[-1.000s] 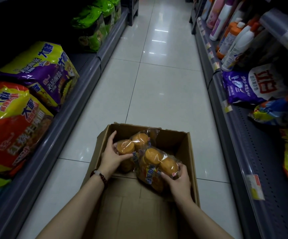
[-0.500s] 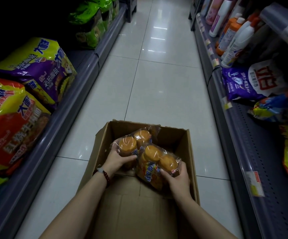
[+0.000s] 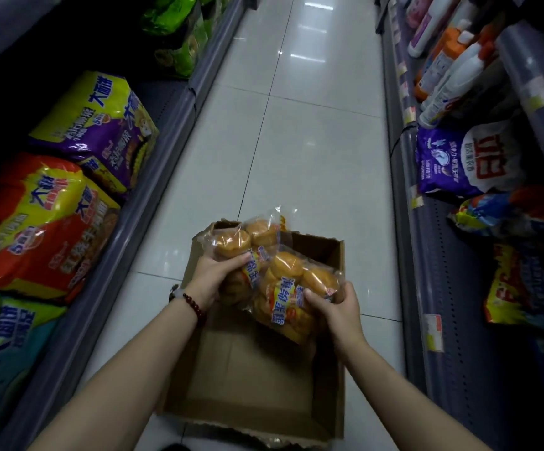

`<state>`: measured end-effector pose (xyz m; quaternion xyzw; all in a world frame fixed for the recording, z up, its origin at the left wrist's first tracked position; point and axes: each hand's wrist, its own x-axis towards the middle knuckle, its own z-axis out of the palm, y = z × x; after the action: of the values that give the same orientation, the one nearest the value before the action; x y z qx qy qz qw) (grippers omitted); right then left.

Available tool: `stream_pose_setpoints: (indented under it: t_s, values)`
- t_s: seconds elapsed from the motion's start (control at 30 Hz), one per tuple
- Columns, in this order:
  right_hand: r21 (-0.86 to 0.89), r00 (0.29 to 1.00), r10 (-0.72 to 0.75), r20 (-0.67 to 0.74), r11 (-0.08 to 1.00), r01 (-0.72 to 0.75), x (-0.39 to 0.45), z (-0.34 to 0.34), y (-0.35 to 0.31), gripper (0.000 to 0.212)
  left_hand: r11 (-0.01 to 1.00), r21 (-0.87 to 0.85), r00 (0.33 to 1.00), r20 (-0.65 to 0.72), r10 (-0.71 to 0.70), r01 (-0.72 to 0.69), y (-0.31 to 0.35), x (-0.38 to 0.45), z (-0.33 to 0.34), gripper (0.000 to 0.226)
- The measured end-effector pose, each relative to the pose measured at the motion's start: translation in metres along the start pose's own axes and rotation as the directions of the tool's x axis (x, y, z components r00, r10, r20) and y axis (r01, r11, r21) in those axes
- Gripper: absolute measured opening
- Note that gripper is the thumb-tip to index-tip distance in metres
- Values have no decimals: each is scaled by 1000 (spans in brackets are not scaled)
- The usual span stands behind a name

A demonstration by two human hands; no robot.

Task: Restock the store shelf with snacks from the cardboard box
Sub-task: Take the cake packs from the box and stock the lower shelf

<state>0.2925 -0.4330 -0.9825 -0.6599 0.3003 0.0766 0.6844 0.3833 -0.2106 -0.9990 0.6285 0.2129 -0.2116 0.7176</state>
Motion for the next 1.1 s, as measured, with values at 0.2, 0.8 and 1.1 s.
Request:
stream_pose_setpoints:
  t_s: [0.2, 0.8, 1.1]
  values:
    - [57, 996, 41, 76, 997, -46, -75, 7, -143, 45, 991, -102, 989, -109, -97, 86, 114, -103, -11, 65]
    - [63, 886, -89, 456, 996, 68, -313, 112, -531, 33, 929, -330, 942, -332, 50, -165, 451, -431, -95, 78]
    - [6, 708, -69, 703, 996, 91, -406, 149, -583, 51, 811, -390, 792, -594, 140, -436, 475, -583, -115, 49]
